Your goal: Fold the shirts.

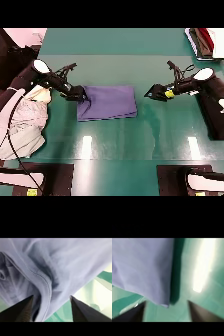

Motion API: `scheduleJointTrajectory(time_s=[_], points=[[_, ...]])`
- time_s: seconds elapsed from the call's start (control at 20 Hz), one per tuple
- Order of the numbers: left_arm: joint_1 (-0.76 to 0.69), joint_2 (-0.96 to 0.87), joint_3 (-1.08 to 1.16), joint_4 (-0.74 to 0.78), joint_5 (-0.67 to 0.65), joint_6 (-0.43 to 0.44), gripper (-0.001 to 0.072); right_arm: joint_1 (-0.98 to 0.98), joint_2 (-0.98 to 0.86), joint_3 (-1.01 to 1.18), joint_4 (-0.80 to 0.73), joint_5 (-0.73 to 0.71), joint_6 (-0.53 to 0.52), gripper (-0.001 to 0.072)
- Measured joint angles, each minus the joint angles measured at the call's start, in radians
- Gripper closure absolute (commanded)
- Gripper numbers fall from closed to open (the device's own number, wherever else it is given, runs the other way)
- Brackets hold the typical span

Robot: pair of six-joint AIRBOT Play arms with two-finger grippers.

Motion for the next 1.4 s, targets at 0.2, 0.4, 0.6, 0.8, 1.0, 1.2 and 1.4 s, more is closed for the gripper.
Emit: scheduleJointTrajectory(time_s=[0.2,0.4,0.6,0.8,1.0,1.2,1.4], points=[[0.013,0.009,0.134,-0.003,-0.072,0.0,0.0463,0.006,-0.125,0.016,0.082,-0.019,-0.005,0.0008],[0.018,0.047,0.216,-0.003,-0.078,0.0,0.0674,0.069,-0.272,0.098,0.203,-0.019,-0.029,0.002],[0.019,0.07,0.241,-0.004,-0.073,0.004,0.0674,0.18,-0.398,0.227,0.266,-0.011,-0.041,0.0294],[0.019,0.077,0.248,-0.007,-0.089,0.007,0.0684,0.256,-0.453,0.308,0.277,-0.017,-0.065,0.0697],[0.019,0.08,0.249,-0.033,-0.103,0.007,0.0684,0.219,-0.401,0.332,0.282,-0.022,-0.083,0.0697],[0.014,0.079,0.249,-0.094,-0.106,0.006,0.0684,0.041,-0.251,0.339,0.241,-0.026,-0.085,0.0697],[-0.023,0.079,0.249,-0.122,-0.071,0.007,0.0683,-0.238,-0.105,0.34,0.074,-0.021,-0.029,0.0696]])
